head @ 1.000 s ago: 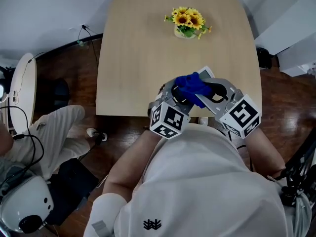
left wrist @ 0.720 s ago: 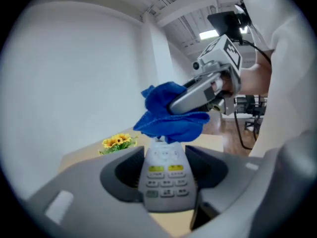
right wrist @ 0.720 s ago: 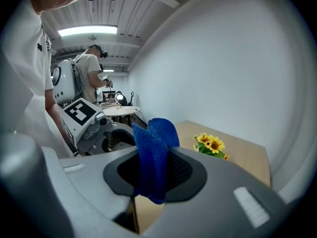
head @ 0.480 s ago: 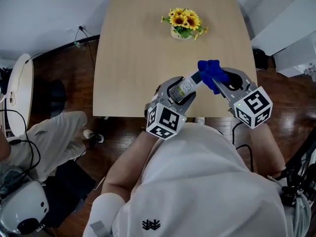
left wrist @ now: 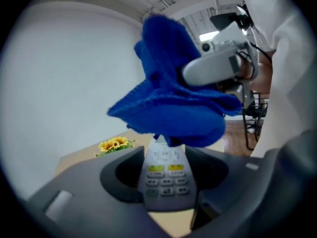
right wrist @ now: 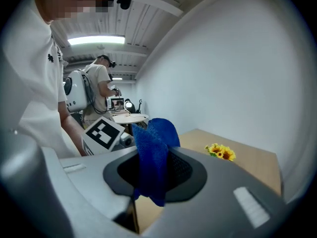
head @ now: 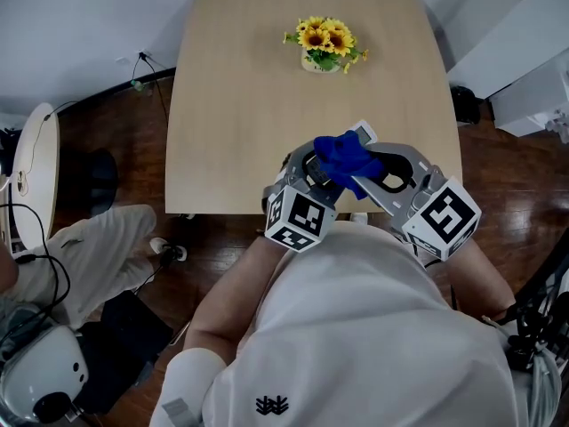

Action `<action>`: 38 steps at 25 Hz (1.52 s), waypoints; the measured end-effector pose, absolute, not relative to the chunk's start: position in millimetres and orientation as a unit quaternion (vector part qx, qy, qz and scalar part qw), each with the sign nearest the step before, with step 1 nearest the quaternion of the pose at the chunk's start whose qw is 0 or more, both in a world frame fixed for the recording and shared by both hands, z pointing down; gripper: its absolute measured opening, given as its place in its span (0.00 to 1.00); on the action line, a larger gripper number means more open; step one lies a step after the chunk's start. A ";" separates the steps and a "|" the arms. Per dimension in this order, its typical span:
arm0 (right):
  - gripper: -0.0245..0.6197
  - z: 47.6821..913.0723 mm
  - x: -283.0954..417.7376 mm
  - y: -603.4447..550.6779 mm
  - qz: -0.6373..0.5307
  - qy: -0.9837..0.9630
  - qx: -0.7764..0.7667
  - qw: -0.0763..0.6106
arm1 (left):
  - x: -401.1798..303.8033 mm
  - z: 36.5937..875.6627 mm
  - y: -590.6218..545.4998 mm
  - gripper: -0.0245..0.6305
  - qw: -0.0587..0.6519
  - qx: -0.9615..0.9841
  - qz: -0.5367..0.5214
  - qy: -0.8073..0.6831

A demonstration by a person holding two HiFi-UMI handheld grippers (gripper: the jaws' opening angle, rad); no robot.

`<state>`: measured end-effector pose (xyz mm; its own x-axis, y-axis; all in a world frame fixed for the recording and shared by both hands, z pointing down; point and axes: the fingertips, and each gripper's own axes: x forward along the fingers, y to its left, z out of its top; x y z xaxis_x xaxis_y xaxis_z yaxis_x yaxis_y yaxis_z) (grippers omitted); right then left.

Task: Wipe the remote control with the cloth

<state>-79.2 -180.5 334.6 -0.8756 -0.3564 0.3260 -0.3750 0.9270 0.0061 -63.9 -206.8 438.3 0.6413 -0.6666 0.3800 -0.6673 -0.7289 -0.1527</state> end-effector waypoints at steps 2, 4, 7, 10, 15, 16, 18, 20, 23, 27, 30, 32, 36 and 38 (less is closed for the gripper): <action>0.18 335.2 -92.4 -166.1 0.026 -0.973 0.162 0.162 | -63.6 436.9 -206.7 0.45 -0.001 0.906 0.208 -0.369; 0.18 340.6 -100.0 -158.2 0.026 -0.975 0.146 0.166 | -63.3 434.7 -205.9 0.45 -0.003 0.905 0.207 -0.372; 0.18 347.9 -99.8 -162.6 0.030 -0.974 0.149 0.170 | -64.9 431.6 -204.1 0.45 -0.006 0.904 0.206 -0.374; 0.18 353.3 -89.9 -177.7 0.037 -0.969 0.172 0.174 | -68.6 431.6 -201.7 0.45 -0.005 0.904 0.206 -0.376; 0.18 365.3 -63.4 -205.0 0.044 -0.956 0.218 0.193 | -72.0 432.8 -199.3 0.45 -0.002 0.903 0.207 -0.377; 0.18 367.3 -56.5 -210.4 0.045 -0.952 0.229 0.197 | -72.6 432.7 -199.2 0.45 -0.002 0.903 0.207 -0.377; 0.18 369.8 -41.7 -222.4 0.048 -0.945 0.251 0.202 | -73.9 432.6 -199.5 0.45 -0.001 0.903 0.206 -0.377; 0.18 372.6 -25.6 -235.3 0.050 -0.938 0.274 0.207 | -74.4 432.7 -199.6 0.45 0.000 0.903 0.206 -0.377; 0.17 379.7 -4.0 -251.0 0.059 -0.926 0.305 0.216 | -73.2 433.6 -199.4 0.45 0.001 0.904 0.205 -0.374; 0.17 376.9 1.4 -253.6 0.058 -0.923 0.316 0.214 | -69.4 434.5 -200.7 0.45 0.001 0.907 0.204 -0.369; 0.18 361.8 -16.7 -241.6 0.052 -0.933 0.296 0.198 | -67.6 435.1 -202.4 0.45 0.003 0.908 0.204 -0.366; 0.18 349.8 -36.0 -228.8 0.045 -0.944 0.272 0.183 | -67.0 435.5 -203.7 0.45 0.003 0.909 0.204 -0.364; 0.18 337.0 -76.1 -195.0 0.032 -0.963 0.210 0.168 | -65.3 437.0 -204.9 0.45 0.004 0.910 0.205 -0.361; 0.18 337.5 -91.7 -179.7 0.032 -0.968 0.183 0.167 | -64.7 436.8 -205.4 0.46 0.004 0.910 0.206 -0.361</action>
